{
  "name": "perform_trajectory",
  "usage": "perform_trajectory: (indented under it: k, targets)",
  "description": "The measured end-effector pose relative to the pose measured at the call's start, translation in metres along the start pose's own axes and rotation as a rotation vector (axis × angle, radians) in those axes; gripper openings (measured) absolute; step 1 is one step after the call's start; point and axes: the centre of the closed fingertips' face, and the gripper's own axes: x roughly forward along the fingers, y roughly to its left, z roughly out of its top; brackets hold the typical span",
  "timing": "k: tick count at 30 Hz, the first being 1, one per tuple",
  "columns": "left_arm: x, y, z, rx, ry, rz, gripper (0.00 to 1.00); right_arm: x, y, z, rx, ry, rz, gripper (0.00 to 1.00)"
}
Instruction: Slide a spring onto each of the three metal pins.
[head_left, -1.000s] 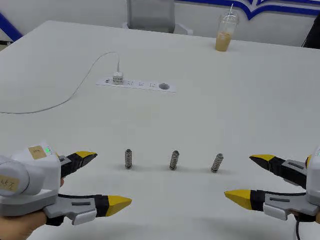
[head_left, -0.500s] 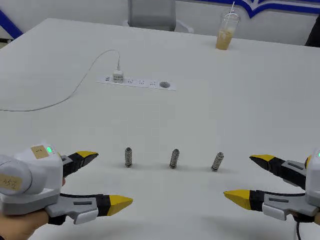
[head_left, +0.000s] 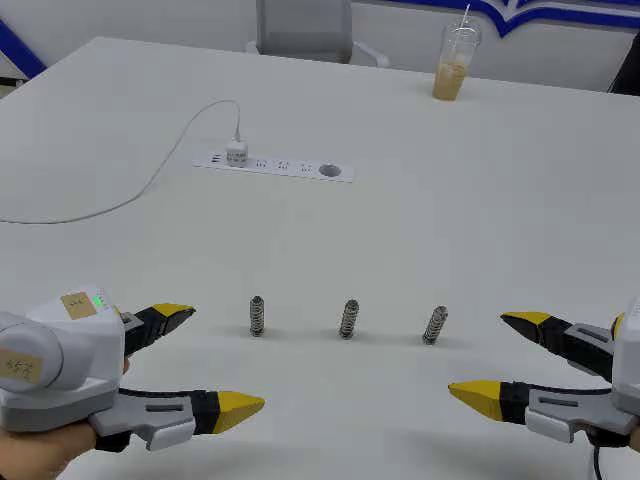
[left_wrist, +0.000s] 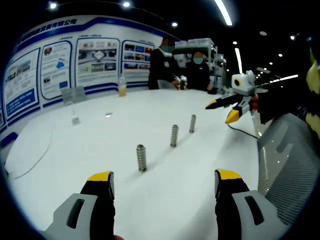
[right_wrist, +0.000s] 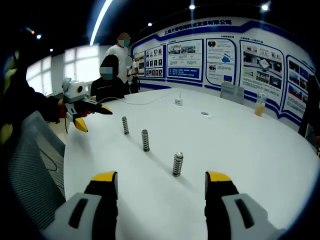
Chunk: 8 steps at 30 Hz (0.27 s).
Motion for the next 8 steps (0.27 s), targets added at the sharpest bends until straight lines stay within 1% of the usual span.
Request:
perform_trajectory:
  k: [8]
  targets:
    - [-0.0002, -0.0004, 0.0004, 0.001, 0.001, -0.001, 0.84, -0.0002, -0.0015, 0.0001, 0.001, 0.0, -0.002, 0.72]
